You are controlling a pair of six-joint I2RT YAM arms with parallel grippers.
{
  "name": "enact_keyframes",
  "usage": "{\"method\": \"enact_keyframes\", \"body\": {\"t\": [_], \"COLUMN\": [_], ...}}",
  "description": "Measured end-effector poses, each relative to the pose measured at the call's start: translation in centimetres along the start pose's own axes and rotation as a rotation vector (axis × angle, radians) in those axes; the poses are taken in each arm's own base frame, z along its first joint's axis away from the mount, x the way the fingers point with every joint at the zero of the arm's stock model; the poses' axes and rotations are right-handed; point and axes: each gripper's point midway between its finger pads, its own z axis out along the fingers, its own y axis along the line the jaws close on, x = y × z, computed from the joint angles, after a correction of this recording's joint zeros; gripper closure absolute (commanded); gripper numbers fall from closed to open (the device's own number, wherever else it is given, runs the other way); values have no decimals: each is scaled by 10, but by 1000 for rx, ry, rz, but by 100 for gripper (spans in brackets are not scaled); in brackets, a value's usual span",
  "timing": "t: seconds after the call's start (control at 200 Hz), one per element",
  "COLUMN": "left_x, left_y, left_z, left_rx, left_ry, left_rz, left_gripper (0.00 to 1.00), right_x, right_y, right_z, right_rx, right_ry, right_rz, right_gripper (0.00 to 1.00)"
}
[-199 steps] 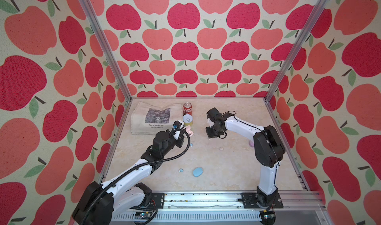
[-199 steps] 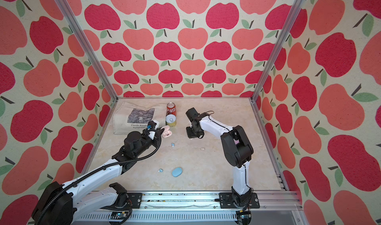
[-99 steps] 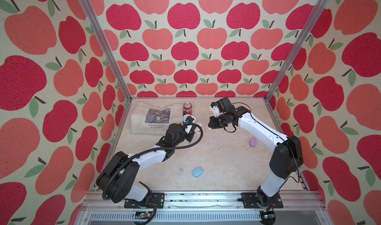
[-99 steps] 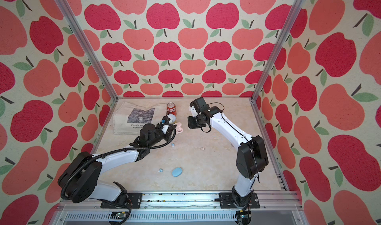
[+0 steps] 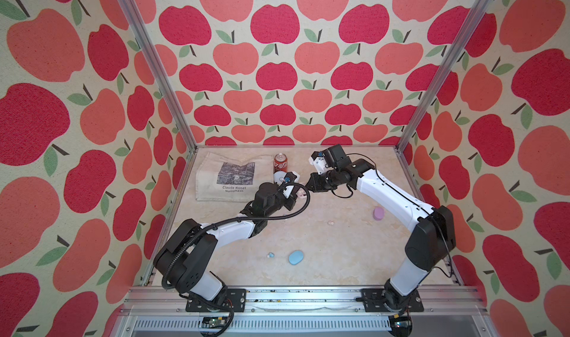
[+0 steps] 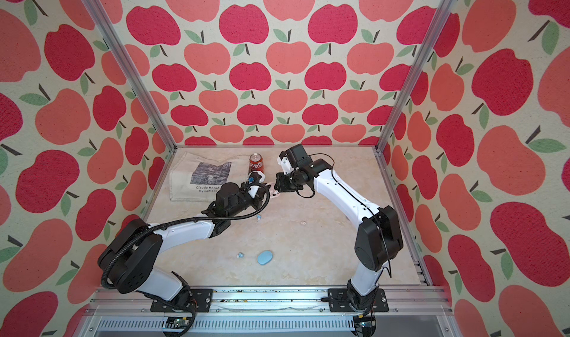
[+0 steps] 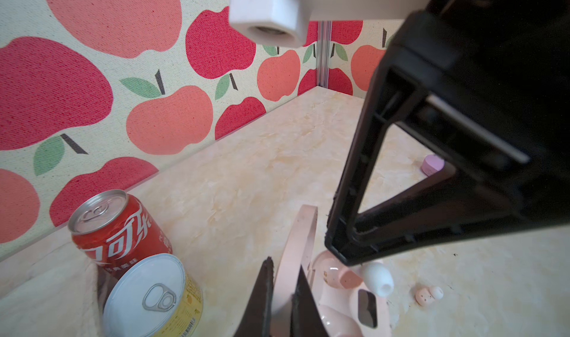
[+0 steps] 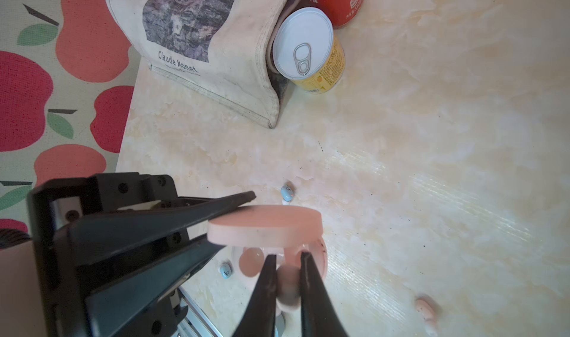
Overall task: Insert wireless bluetooth earbuds into charging case
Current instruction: Insert the wireless bluetooth earbud into the charging case.
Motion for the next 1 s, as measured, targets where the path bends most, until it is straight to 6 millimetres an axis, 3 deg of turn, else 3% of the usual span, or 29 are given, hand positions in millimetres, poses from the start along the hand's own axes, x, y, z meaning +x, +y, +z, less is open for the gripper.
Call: {"method": "enact_keyframes", "body": {"t": [0.495,0.855,1.0], "left_x": [-8,-8,-1], "left_y": [-1,4,11], "left_z": [3,3,4], "left_rx": [4,-28,-54], "left_ry": [-17,-15,-8], "left_rz": [4,-1,-8], "left_gripper": [100,100,100], "right_x": [-5,-6,4], "right_y": [16,11,-3], "right_z": [1,2,4], "right_rx": [-29,-6,22], "right_ry": [-24,-37,-37], "right_rz": [-13,-13,-1], "right_gripper": [86,75,71]}}
